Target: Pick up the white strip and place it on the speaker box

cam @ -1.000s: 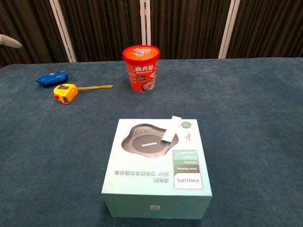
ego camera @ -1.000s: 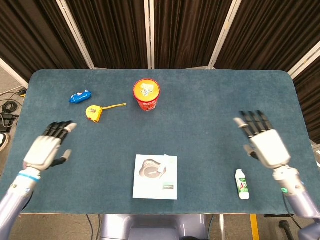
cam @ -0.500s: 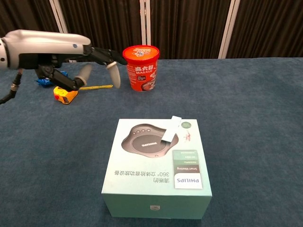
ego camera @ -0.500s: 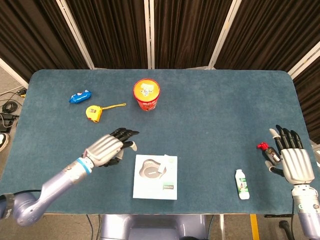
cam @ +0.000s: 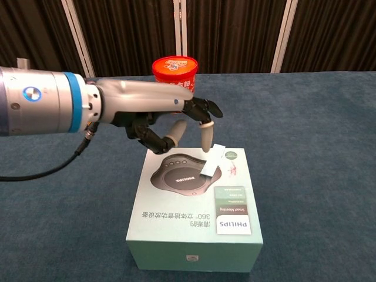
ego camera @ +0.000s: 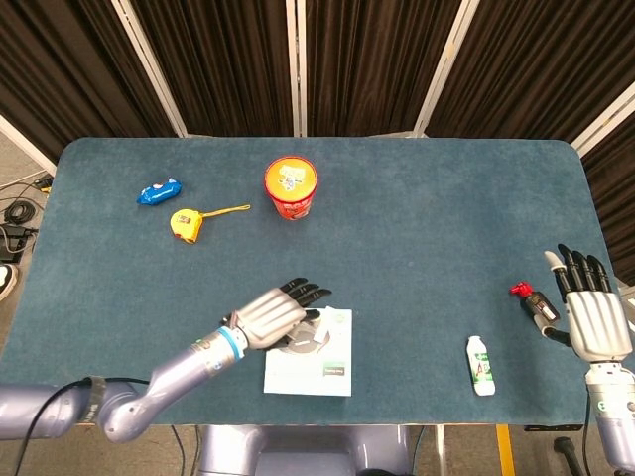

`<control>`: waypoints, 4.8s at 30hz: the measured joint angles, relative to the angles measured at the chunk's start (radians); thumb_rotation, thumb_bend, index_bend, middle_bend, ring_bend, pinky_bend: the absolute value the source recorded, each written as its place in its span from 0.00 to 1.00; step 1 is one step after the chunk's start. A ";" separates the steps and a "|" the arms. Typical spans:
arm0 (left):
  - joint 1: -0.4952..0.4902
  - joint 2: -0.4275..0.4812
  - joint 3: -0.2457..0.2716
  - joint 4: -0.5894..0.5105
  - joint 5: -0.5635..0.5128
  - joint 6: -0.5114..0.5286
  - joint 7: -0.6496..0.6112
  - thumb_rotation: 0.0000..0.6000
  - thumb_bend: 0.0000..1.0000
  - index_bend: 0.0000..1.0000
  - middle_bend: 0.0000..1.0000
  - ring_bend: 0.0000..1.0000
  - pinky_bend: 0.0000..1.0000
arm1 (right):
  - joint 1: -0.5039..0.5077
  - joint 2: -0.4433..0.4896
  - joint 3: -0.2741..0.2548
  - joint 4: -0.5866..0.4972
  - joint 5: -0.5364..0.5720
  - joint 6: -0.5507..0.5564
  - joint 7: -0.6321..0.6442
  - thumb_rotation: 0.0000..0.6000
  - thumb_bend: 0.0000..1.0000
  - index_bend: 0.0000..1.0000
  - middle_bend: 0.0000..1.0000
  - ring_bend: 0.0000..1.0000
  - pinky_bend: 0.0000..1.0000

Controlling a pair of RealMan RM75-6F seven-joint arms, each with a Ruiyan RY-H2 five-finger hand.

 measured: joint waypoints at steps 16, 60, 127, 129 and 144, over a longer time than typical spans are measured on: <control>-0.087 -0.093 0.088 -0.014 -0.161 0.141 0.137 1.00 0.98 0.36 0.00 0.00 0.00 | -0.020 0.005 0.029 0.003 -0.006 0.000 0.008 1.00 0.11 0.02 0.00 0.00 0.00; -0.071 -0.075 0.145 -0.042 -0.101 0.186 0.101 1.00 0.99 0.35 0.00 0.00 0.00 | -0.043 0.012 0.068 0.001 -0.019 -0.009 0.027 1.00 0.12 0.03 0.00 0.00 0.00; -0.036 -0.101 0.145 -0.022 -0.022 0.211 0.122 1.00 0.98 0.36 0.00 0.00 0.00 | -0.057 0.027 0.091 0.002 -0.013 -0.014 0.059 1.00 0.11 0.04 0.00 0.00 0.00; -0.037 -0.101 0.139 -0.022 -0.023 0.212 0.120 1.00 0.98 0.36 0.00 0.00 0.00 | -0.057 0.027 0.091 0.002 -0.013 -0.015 0.059 1.00 0.11 0.04 0.00 0.00 0.00; -0.043 -0.125 0.139 -0.005 -0.034 0.203 0.125 1.00 0.98 0.36 0.00 0.00 0.00 | -0.059 0.030 0.094 0.002 -0.012 -0.014 0.061 1.00 0.11 0.04 0.00 0.00 0.00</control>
